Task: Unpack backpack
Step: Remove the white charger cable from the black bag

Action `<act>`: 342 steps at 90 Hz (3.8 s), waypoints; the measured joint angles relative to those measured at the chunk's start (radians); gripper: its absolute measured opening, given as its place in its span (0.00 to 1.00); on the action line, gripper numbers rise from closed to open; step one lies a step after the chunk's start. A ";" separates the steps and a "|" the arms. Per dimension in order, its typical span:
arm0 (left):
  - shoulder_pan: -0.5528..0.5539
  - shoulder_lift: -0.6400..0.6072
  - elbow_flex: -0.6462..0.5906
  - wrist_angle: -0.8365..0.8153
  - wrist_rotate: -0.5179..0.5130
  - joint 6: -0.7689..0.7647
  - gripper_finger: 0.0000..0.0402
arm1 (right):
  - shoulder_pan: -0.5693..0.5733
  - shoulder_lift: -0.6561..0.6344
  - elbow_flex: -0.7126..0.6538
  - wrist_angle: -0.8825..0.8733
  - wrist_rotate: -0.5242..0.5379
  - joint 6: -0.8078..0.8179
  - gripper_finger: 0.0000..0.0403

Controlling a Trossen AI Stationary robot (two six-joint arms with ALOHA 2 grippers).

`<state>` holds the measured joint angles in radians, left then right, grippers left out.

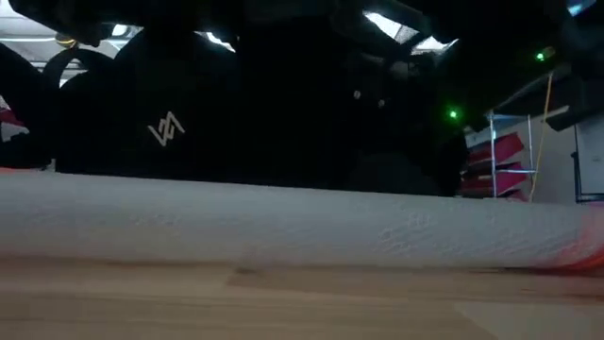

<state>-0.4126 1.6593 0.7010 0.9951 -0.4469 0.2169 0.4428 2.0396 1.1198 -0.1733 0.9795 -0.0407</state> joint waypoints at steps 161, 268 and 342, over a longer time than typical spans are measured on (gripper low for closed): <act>0.000 -0.005 0.004 -0.014 0.033 0.024 0.00 | -0.038 -0.004 0.052 0.022 -0.017 0.104 0.00; 0.003 0.001 -0.001 -0.039 0.011 0.021 0.00 | -0.107 0.018 0.053 0.039 -0.143 -0.004 0.53; 0.001 -0.001 0.000 -0.070 0.025 0.005 0.00 | -0.136 0.045 0.054 0.067 -0.413 -0.005 0.53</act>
<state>-0.4116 1.6585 0.7010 0.9247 -0.4222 0.2222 0.3073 2.0842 1.1740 -0.1066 0.5663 -0.0460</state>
